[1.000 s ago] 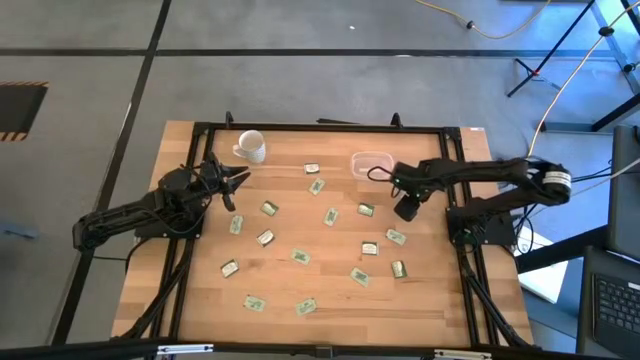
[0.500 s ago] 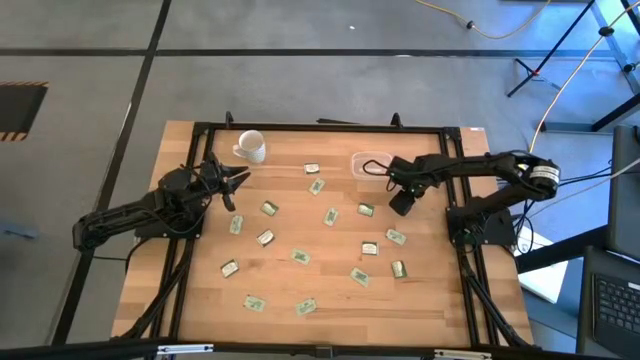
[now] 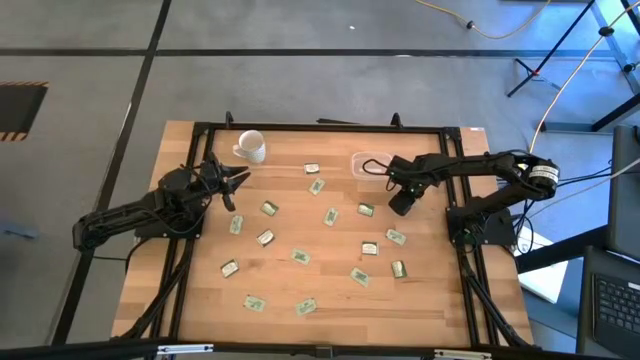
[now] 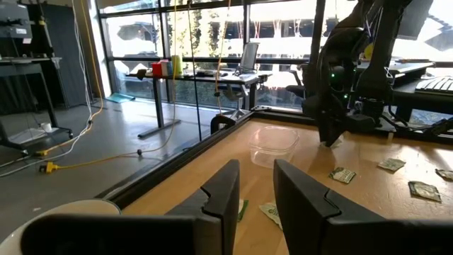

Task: Pick and place items into bin
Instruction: Put the stevia packet into the transparent bin

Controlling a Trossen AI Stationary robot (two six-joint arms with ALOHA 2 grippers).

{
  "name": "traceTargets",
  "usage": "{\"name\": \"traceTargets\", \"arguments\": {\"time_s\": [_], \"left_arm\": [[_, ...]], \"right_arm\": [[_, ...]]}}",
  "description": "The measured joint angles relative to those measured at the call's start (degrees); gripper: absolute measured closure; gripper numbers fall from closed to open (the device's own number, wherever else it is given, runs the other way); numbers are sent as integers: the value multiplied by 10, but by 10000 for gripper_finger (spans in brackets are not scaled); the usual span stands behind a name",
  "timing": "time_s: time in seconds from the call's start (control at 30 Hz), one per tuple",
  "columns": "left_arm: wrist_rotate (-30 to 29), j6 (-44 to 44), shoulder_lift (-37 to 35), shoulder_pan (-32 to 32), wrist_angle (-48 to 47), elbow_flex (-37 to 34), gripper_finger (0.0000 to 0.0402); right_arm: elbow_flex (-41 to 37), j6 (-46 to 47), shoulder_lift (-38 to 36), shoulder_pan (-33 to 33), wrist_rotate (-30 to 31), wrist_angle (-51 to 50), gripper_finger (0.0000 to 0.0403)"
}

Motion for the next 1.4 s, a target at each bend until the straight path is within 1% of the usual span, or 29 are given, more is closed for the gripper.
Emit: {"name": "traceTargets", "arguments": {"time_s": [0.17,0.3,0.4,0.67,0.73,0.8,0.97,1.07,1.13,1.23,1.4], "left_arm": [[0,0,0,0,0,0,320],[0,0,0,0,0,0,320],[0,0,0,0,0,0,320],[0,0,0,0,0,0,320],[0,0,0,0,0,0,320],[0,1,0,0,0,0,320],[0,1,0,0,0,0,320],[0,1,0,0,0,0,320],[0,1,0,0,0,0,320],[0,1,0,0,0,0,320],[0,1,0,0,0,0,320]], "right_arm": [[-1,-16,-3,0,6,-2,354],[-2,-19,-17,0,7,-1,372],[-5,-24,-37,1,-9,-8,380],[-4,-30,-103,0,-4,18,384],[-4,-33,-118,0,-1,46,382],[-4,-43,-130,0,0,96,382],[-3,-93,-135,0,0,283,381],[-2,-137,-124,0,2,407,381],[-2,-152,-111,0,2,465,381],[-2,-155,-88,0,2,502,381],[-2,-183,-35,0,25,496,381]]}}
